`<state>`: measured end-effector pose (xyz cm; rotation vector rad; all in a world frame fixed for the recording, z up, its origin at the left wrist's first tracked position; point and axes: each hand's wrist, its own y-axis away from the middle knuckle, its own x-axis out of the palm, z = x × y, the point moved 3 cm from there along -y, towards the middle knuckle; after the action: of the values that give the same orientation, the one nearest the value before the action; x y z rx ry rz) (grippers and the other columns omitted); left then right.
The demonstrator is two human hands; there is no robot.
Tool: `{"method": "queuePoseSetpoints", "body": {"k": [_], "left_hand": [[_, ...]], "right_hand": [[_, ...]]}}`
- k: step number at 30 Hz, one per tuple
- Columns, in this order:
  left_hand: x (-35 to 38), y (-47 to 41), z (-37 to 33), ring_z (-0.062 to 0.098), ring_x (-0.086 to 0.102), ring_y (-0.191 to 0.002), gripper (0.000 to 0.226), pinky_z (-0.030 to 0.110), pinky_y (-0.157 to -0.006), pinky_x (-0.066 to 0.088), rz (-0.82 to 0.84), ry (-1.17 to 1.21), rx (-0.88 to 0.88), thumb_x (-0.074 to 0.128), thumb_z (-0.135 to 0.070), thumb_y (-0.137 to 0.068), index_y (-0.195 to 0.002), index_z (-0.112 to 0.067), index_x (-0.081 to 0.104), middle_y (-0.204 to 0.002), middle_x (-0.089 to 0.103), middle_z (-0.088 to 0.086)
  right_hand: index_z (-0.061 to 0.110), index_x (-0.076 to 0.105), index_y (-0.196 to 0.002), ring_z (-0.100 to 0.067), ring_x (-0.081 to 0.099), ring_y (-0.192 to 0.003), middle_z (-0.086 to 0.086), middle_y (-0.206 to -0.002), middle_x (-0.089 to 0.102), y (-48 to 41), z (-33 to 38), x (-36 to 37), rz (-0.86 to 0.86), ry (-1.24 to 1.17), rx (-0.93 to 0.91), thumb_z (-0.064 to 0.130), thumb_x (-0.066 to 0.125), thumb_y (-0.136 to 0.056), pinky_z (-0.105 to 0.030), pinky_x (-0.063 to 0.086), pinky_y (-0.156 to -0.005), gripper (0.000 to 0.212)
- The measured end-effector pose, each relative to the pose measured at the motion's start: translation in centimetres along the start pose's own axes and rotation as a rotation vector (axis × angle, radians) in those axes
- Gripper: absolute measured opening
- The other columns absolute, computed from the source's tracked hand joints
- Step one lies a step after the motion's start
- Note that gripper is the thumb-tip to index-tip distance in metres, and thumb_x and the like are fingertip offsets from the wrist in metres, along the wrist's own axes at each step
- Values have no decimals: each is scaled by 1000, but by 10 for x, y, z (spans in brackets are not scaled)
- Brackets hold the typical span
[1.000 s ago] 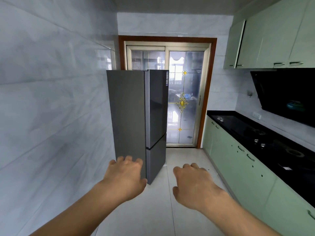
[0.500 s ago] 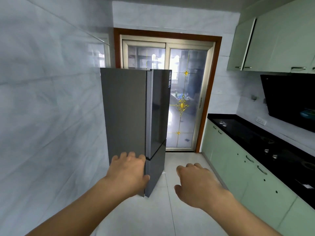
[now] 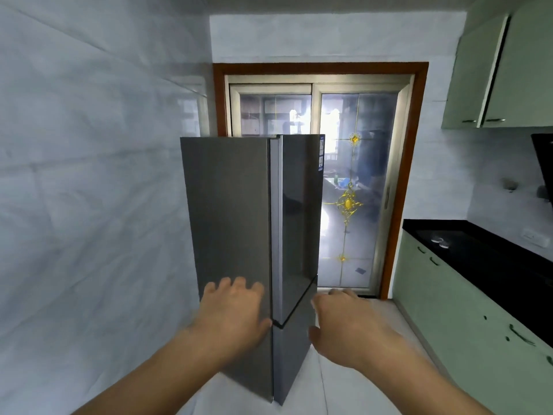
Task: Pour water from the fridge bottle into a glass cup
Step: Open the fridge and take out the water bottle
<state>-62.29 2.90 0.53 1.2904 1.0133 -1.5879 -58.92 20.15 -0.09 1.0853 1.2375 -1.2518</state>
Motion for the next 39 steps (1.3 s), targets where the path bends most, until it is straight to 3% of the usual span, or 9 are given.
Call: {"method": "queuePoseSetpoints", "body": {"k": [8, 18, 23, 29, 31, 35, 39], "left_hand": [[13, -124, 11, 29, 47, -123, 53, 45, -103, 37, -36, 4, -34, 48, -58, -94, -133, -23, 45, -131, 51, 8], [50, -304, 65, 21, 49, -112, 46, 38, -95, 42, -246, 151, 119, 49, -57, -92, -127, -27, 44, -119, 51, 0], [47, -407, 94, 18, 52, -107, 43, 32, -88, 45, -393, 320, 213, 54, -50, -94, -127, -26, 41, -116, 51, -1], [48, -508, 100, 17, 55, -107, 43, 33, -82, 52, -502, 565, 257, 55, -41, -97, -131, -22, 39, -120, 54, 1], [54, -534, 94, 23, 59, -110, 46, 38, -84, 54, -492, 666, 224, 57, -40, -97, -134, -21, 38, -126, 56, 5], [72, -569, 80, 24, 64, -98, 48, 35, -76, 54, -435, 791, 129, 54, -39, -98, -138, -19, 38, -123, 61, 8], [82, -585, 69, 25, 65, -99, 47, 35, -80, 53, -492, 918, 65, 59, -37, -97, -136, -16, 43, -120, 64, 9]], "right_hand": [[20, 53, -121, -26, 49, -116, -6, -120, 57, -133, -30, 2, 46, 1, -62, 40, 56, -94, -41, 48, -93, 34], [21, 56, -111, -21, 52, -101, -2, -106, 57, -300, -43, 23, -3, -7, -6, 41, 57, -94, -37, 48, -88, 26], [25, 57, -112, -19, 57, -97, 1, -103, 60, -385, -46, 15, -114, -51, 43, 43, 57, -93, -37, 54, -87, 26], [28, 55, -98, -12, 55, -77, 5, -90, 58, -456, -60, -17, -358, -51, 50, 49, 54, -94, -25, 48, -63, 21], [26, 56, -99, -13, 54, -81, 3, -92, 55, -480, -61, -33, -425, -36, -34, 47, 55, -93, -29, 49, -65, 22], [16, 60, -115, -24, 51, -107, -4, -108, 56, -538, -50, -73, -559, 72, -362, 35, 62, -92, -38, 49, -86, 30], [14, 59, -123, -34, 45, -129, -13, -127, 57, -602, -34, -94, -644, 451, -609, 32, 61, -91, -45, 41, -102, 37]]}}
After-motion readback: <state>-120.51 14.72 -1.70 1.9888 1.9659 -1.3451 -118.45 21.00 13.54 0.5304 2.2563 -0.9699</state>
